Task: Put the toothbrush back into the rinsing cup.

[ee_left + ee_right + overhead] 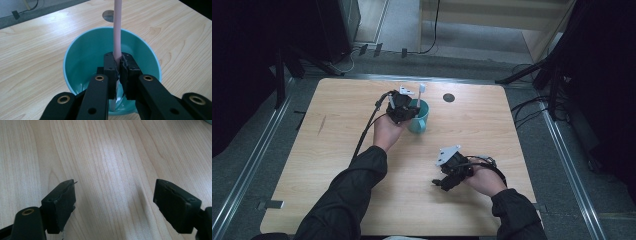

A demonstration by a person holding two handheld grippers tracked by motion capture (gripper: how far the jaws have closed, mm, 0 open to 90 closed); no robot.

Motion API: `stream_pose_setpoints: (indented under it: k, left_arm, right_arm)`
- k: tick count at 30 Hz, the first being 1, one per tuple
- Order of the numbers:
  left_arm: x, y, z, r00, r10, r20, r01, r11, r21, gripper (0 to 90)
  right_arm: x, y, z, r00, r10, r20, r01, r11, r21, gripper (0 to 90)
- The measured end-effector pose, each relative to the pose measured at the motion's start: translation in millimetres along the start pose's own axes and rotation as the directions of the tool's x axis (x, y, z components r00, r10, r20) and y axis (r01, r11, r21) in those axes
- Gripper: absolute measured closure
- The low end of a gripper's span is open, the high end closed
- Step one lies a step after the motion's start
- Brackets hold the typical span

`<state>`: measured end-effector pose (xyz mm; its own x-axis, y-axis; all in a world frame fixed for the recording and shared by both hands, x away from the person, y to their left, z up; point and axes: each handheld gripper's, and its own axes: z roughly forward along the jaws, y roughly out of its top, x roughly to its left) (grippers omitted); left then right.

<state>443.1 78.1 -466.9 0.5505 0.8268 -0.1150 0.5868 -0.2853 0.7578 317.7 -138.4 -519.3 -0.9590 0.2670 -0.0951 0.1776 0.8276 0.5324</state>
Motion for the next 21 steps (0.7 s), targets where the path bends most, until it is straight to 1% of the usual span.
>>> stream_pose_setpoints:
  k: [2,6,7,9,15,21]
  left_arm:
    - [1.7,0.3,0.6,1.0,-0.009,0.001,0.009,1.0,-0.001,83.7]
    - [5.8,1.7,2.7,0.9991,-0.041,0.01,0.041,0.9992,0.0,83.5]
    - [6.3,2.2,3.0,0.9991,-0.042,0.011,0.042,0.9991,0.004,83.4]
    - [6.1,3.9,3.7,0.9994,-0.035,-0.003,0.035,0.9993,0.015,83.2]
    - [5.3,7.8,6.3,0.9993,-0.031,-0.019,0.032,0.9992,0.024,82.1]
    - [5.4,11.6,2.6,0.9995,-0.027,-0.014,0.028,0.9993,0.026,79.8]
  right_arm:
    - [0.2,0.0,0.0,1.0,0.0,-0.001,0.0,1.0,0.001,18.0]
    - [0.2,0.0,0.2,1.0,-0.001,-0.001,0.001,1.0,0.002,18.1]
    - [0.2,0.0,0.1,1.0,-0.001,-0.001,0.001,1.0,0.002,18.0]
    - [0.2,-0.1,0.2,1.0,-0.001,-0.002,0.001,1.0,0.002,18.0]
    - [0.1,-0.3,0.1,1.0,-0.003,-0.004,0.003,1.0,0.003,18.0]
    - [-0.2,-0.7,0.2,1.0,-0.001,-0.002,0.001,1.0,0.003,18.0]
